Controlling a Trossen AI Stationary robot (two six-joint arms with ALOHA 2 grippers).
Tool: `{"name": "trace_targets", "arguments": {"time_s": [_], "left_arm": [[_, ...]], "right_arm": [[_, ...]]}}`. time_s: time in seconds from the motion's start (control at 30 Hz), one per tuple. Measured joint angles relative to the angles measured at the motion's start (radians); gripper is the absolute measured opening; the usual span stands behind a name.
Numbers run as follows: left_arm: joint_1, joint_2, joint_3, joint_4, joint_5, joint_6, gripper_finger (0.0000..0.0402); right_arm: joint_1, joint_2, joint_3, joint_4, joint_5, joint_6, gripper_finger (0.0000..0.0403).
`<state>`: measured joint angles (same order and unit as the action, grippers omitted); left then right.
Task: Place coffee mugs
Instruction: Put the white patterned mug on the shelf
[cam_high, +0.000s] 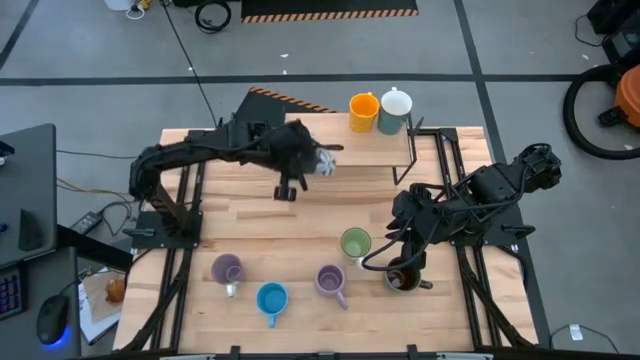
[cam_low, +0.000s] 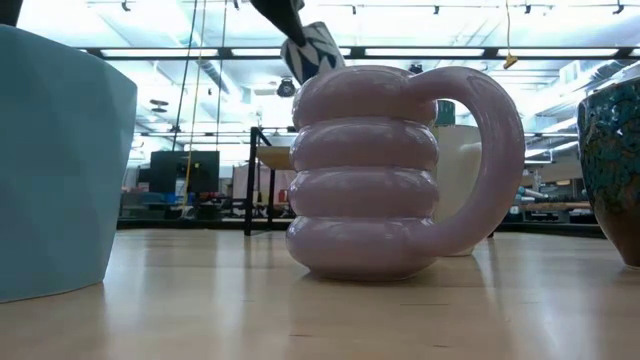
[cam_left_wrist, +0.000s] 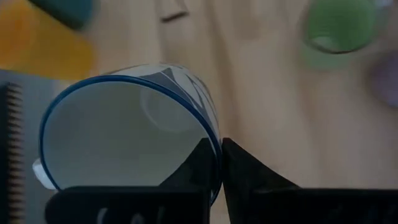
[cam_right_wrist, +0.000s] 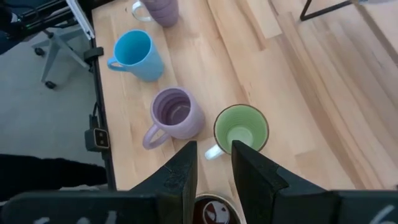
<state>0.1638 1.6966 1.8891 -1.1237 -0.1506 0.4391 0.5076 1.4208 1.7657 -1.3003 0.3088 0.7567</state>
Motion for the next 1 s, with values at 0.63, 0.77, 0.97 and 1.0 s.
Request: {"name": "trace_targets", "arguments": {"time_s": [0.63,0.77,0.97,1.0], "left_arm": [[0.3,0.135,0.06,0.03,0.093,0.313,0.0022],[0.321,0.199,0.191,-0.092,0.103,0.319,0.0022],[0.321,0.293,0.373,-0.289,0.103,0.343,0.0022],[0.321,0.304,0.385,-0.309,0.103,0.343,0.0022]], "right_arm": [[-0.125,0.0,0.0,0.005,0.033,0.031,0.0105],[-0.168,0.0,0.0,0.005,0.008,0.025,0.0105],[-0.224,0.0,0.0,0.026,-0.017,-0.023,0.0105],[-0.23,0.0,0.0,0.035,-0.018,-0.033,0.0105]]}}
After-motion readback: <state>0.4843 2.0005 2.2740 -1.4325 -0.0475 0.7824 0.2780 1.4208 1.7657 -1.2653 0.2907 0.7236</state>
